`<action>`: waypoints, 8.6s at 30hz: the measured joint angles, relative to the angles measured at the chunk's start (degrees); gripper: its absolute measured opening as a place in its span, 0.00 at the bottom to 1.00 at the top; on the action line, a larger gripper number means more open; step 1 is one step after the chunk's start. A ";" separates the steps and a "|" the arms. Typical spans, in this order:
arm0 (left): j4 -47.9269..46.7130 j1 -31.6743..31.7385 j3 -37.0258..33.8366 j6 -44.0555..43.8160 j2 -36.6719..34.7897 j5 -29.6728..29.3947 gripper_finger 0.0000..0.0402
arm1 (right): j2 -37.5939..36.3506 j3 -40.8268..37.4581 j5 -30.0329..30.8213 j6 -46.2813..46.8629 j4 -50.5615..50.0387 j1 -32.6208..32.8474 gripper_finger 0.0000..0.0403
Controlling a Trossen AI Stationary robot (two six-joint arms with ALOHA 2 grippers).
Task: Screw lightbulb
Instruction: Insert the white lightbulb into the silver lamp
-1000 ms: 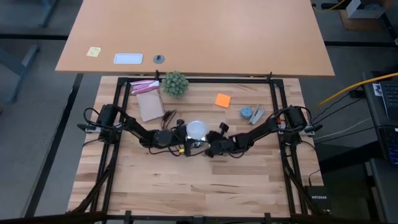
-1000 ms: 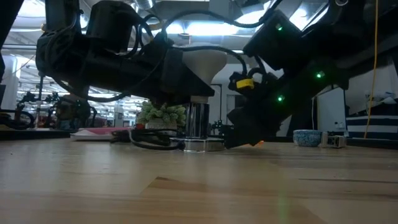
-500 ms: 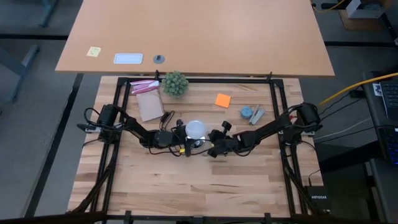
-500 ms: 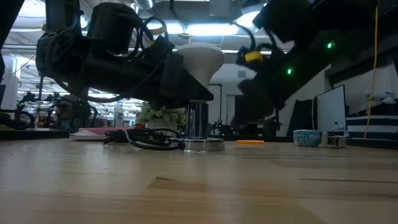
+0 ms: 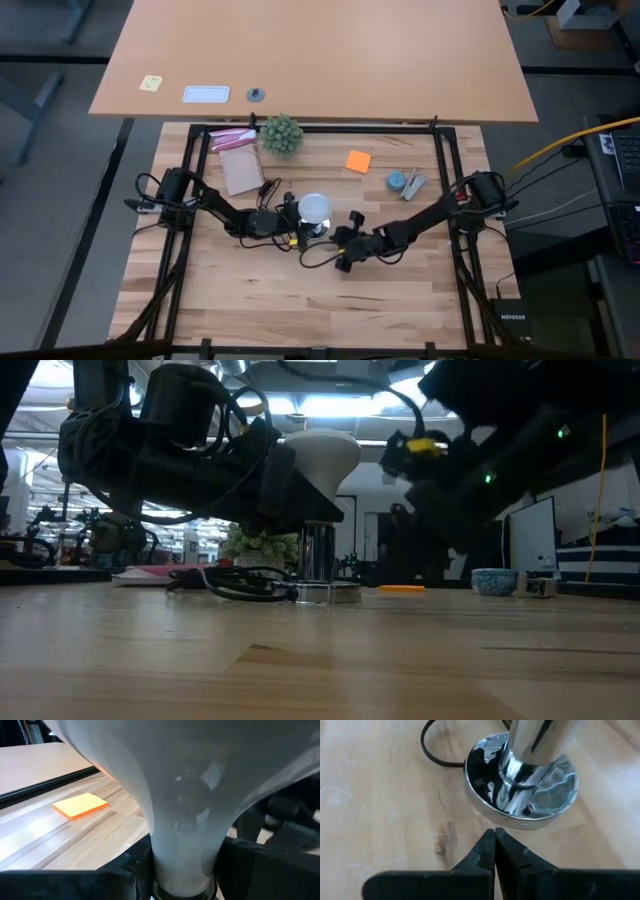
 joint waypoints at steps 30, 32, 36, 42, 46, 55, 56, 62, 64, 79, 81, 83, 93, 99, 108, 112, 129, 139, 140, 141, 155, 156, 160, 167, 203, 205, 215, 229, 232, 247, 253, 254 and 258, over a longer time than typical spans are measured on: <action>0.14 0.04 0.00 -0.05 -0.02 -0.20 0.38 | 2.08 0.07 6.87 -5.01 1.97 -8.56 0.02; 0.14 0.04 0.00 -0.07 -0.02 -0.20 0.38 | 2.08 0.07 6.81 -5.01 1.81 -9.14 0.02; 0.14 0.04 0.00 -0.07 -0.02 -0.22 0.38 | 2.08 0.07 6.84 -5.06 1.76 -9.48 0.02; 0.13 0.04 0.00 -0.07 -0.01 -0.25 0.38 | 1.09 0.07 7.32 -6.04 1.07 -7.22 0.02; 0.12 0.04 0.00 -0.07 0.00 -0.31 0.38 | -1.07 0.07 8.41 -6.06 -0.68 -4.49 0.02; 0.12 0.04 0.00 -0.04 0.00 -0.46 0.38 | -2.13 0.07 0.87 -6.02 6.89 -0.18 0.02; 0.12 0.04 0.00 -0.04 0.00 -0.48 0.38 | -1.82 0.07 -0.71 -5.98 7.52 -0.17 0.02; 0.14 0.02 0.00 0.02 0.00 -0.68 0.38 | 2.37 0.07 -3.79 -5.91 12.42 -0.33 0.02; 0.10 0.02 0.00 0.00 0.00 -0.68 0.38 | 3.75 0.07 -3.24 -5.91 12.27 -0.40 0.02; 0.12 0.07 -0.04 0.15 -0.02 -1.75 0.38 | 4.88 0.07 0.13 -5.87 7.59 -5.67 0.02; 0.09 0.09 -0.04 0.24 -0.02 -2.10 0.38 | 4.88 0.04 0.98 -5.87 7.35 -6.10 0.02; 0.07 0.11 -0.09 0.22 -0.02 -2.45 0.38 | 4.88 0.04 2.21 -5.88 7.19 -6.23 0.02; -0.01 0.15 -0.09 0.20 -0.02 -3.37 0.38 | 5.03 0.00 7.82 -5.94 6.08 -6.42 0.02; -0.12 -0.08 0.11 0.12 0.04 -2.41 0.38 | 5.03 0.02 12.79 -5.93 4.61 -6.77 0.02; -0.16 -0.07 0.07 0.17 0.04 -3.02 0.38 | 4.22 0.02 11.18 -6.00 3.42 -5.82 0.02; -0.14 -0.04 0.04 0.20 0.04 -3.28 0.38 | 1.03 0.02 11.57 -6.06 0.68 -4.07 0.02; 0.51 0.00 -0.02 -0.07 0.04 -3.85 0.38 | -10.93 0.04 5.38 -10.41 -2.66 0.01 0.02; 0.56 0.00 -0.02 -0.04 0.04 -3.89 0.38 | -10.93 0.04 -1.70 -12.50 -2.69 0.02 0.02; 0.57 0.00 -0.02 -0.04 0.04 -3.89 0.38 | -10.93 0.03 -2.26 -12.51 -2.68 0.02 0.02; 0.58 0.00 -0.02 -0.04 0.04 -3.89 0.38 | -10.93 0.04 -2.37 -12.51 -2.68 0.02 0.02; 0.51 0.02 -0.02 -0.02 0.02 -3.94 0.38 | -2.05 0.00 -2.29 -15.00 7.75 -2.05 0.02; 0.49 0.02 -0.02 -0.08 0.00 -3.96 0.38 | -1.99 0.00 -2.27 -15.00 7.66 -2.24 0.02; 0.38 0.02 -0.02 0.37 -0.02 -3.96 0.38 | -2.88 0.00 -0.71 -15.22 7.49 -2.26 0.02; -0.41 0.02 0.04 0.39 -0.07 -4.07 0.38 | -12.47 0.00 -0.79 -16.36 -1.10 -2.12 0.02; -0.21 0.02 0.00 0.39 -0.02 -3.96 0.38 | -15.56 0.04 -11.76 -24.88 18.12 -11.21 0.02; -0.10 0.02 -0.02 0.28 -0.01 -3.93 0.38 | -15.40 0.06 -11.76 -24.84 17.66 -11.21 0.02; 1.06 0.02 -0.02 -1.00 0.04 -3.78 0.38 | -12.22 0.35 -11.76 -22.30 18.77 -11.17 0.02; 1.13 -0.95 -0.02 -0.01 0.04 -4.41 0.38 | -12.06 0.22 -10.45 -22.28 18.11 -11.15 0.02; 0.97 -1.06 -0.01 -0.04 0.04 -4.42 0.38 | -12.04 0.20 -10.43 -22.28 17.93 -11.13 0.02; 0.84 -1.01 0.00 0.28 -0.02 -4.22 0.38 | -12.04 0.15 -10.26 -21.89 17.25 -11.13 0.02; 0.89 -0.61 0.00 -2.59 -0.07 -3.93 0.38 | -12.04 0.15 -10.08 -21.84 17.27 -11.17 0.02; 0.88 -0.61 0.00 -2.65 -0.07 -3.93 0.38 | -12.04 0.15 -10.08 -21.84 17.27 -11.17 0.02; 0.88 -0.61 0.00 -2.84 -0.07 -3.93 0.38 | -12.04 0.15 -10.08 -21.86 17.27 -11.17 0.02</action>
